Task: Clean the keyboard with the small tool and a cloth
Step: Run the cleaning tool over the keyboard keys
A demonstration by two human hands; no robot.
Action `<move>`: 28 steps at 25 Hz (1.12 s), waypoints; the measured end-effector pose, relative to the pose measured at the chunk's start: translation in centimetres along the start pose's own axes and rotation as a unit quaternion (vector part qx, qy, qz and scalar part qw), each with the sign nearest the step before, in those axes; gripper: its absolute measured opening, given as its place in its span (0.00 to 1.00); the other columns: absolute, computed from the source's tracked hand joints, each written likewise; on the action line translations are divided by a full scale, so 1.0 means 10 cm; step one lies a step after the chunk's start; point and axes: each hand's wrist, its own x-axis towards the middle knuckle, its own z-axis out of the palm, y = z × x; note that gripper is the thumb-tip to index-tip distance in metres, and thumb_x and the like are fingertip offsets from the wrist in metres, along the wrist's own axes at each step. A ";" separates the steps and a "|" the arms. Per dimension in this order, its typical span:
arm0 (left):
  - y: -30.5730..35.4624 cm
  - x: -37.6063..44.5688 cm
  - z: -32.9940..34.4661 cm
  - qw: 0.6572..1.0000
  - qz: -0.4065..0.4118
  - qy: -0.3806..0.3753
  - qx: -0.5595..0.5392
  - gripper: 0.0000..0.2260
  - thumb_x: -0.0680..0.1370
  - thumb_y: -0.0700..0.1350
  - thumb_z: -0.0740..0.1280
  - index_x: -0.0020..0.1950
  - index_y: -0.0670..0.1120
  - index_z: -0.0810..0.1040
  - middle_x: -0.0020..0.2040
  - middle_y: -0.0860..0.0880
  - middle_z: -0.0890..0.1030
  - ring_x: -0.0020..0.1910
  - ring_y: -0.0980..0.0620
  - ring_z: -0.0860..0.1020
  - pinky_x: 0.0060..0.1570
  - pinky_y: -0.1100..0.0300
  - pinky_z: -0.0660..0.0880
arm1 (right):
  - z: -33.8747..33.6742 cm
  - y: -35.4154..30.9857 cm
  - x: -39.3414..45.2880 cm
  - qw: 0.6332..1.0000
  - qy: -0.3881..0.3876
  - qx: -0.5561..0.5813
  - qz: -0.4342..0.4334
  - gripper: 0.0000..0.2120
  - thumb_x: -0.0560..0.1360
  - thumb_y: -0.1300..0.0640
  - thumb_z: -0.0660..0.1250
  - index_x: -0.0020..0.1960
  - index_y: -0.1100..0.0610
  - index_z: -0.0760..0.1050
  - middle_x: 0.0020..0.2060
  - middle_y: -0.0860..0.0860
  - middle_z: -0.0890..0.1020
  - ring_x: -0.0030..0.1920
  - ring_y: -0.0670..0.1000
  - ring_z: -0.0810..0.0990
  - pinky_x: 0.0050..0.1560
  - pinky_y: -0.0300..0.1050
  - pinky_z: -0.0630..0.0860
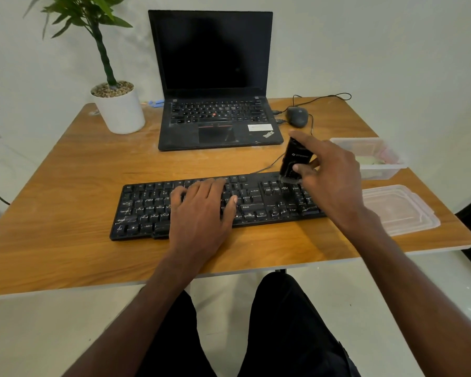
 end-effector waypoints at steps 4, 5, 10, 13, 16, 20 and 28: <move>0.00 -0.01 0.01 1.000 -0.003 0.003 -0.001 0.22 0.86 0.61 0.55 0.72 0.50 0.74 0.66 0.50 0.81 0.64 0.50 0.79 0.69 0.44 0.63 | 0.07 -0.06 -0.02 0.997 -0.067 0.005 -0.047 0.34 0.77 0.57 0.74 0.76 0.37 0.67 0.58 0.49 0.79 0.56 0.51 0.78 0.55 0.51 0.81; 0.00 -0.01 0.01 1.000 -0.001 0.006 0.000 0.22 0.86 0.60 0.55 0.72 0.50 0.74 0.66 0.51 0.81 0.63 0.50 0.79 0.68 0.45 0.63 | 0.05 -0.03 0.01 0.996 -0.070 -0.023 -0.050 0.35 0.76 0.60 0.73 0.76 0.37 0.67 0.58 0.50 0.78 0.57 0.52 0.78 0.53 0.50 0.80; 0.00 -0.01 0.01 1.000 0.000 0.003 0.004 0.21 0.86 0.61 0.55 0.70 0.50 0.75 0.64 0.52 0.81 0.62 0.51 0.79 0.64 0.47 0.63 | -0.03 0.05 0.06 0.998 -0.023 -0.055 -0.017 0.38 0.73 0.70 0.70 0.75 0.40 0.68 0.60 0.51 0.77 0.56 0.56 0.78 0.46 0.48 0.76; 0.00 -0.01 0.02 1.000 0.001 0.004 0.006 0.20 0.86 0.60 0.56 0.69 0.50 0.75 0.65 0.52 0.81 0.61 0.51 0.79 0.63 0.48 0.62 | 0.07 -0.02 0.04 0.995 -0.054 0.077 -0.036 0.36 0.75 0.69 0.71 0.74 0.39 0.71 0.62 0.49 0.79 0.61 0.52 0.78 0.58 0.53 0.80; 0.00 -0.01 0.02 1.000 0.001 0.001 0.005 0.19 0.86 0.60 0.57 0.69 0.50 0.75 0.64 0.51 0.81 0.61 0.50 0.79 0.63 0.48 0.61 | 0.03 0.00 0.08 0.988 -0.117 0.093 -0.050 0.37 0.76 0.71 0.70 0.73 0.35 0.73 0.63 0.49 0.80 0.62 0.51 0.78 0.59 0.51 0.81; 0.01 -0.01 0.01 1.000 0.000 -0.001 0.012 0.19 0.86 0.61 0.55 0.67 0.51 0.75 0.63 0.52 0.81 0.59 0.51 0.80 0.61 0.49 0.62 | -0.08 0.11 0.15 0.998 -0.056 0.016 -0.021 0.37 0.74 0.72 0.70 0.72 0.38 0.74 0.61 0.51 0.81 0.59 0.53 0.79 0.54 0.44 0.80; 0.01 -0.01 -0.01 1.000 0.006 0.001 0.012 0.21 0.86 0.62 0.53 0.67 0.50 0.76 0.63 0.51 0.82 0.59 0.50 0.80 0.61 0.48 0.62 | 0.05 -0.11 0.14 0.987 -0.135 0.044 -0.073 0.39 0.73 0.74 0.67 0.71 0.35 0.73 0.62 0.52 0.81 0.61 0.54 0.78 0.57 0.54 0.81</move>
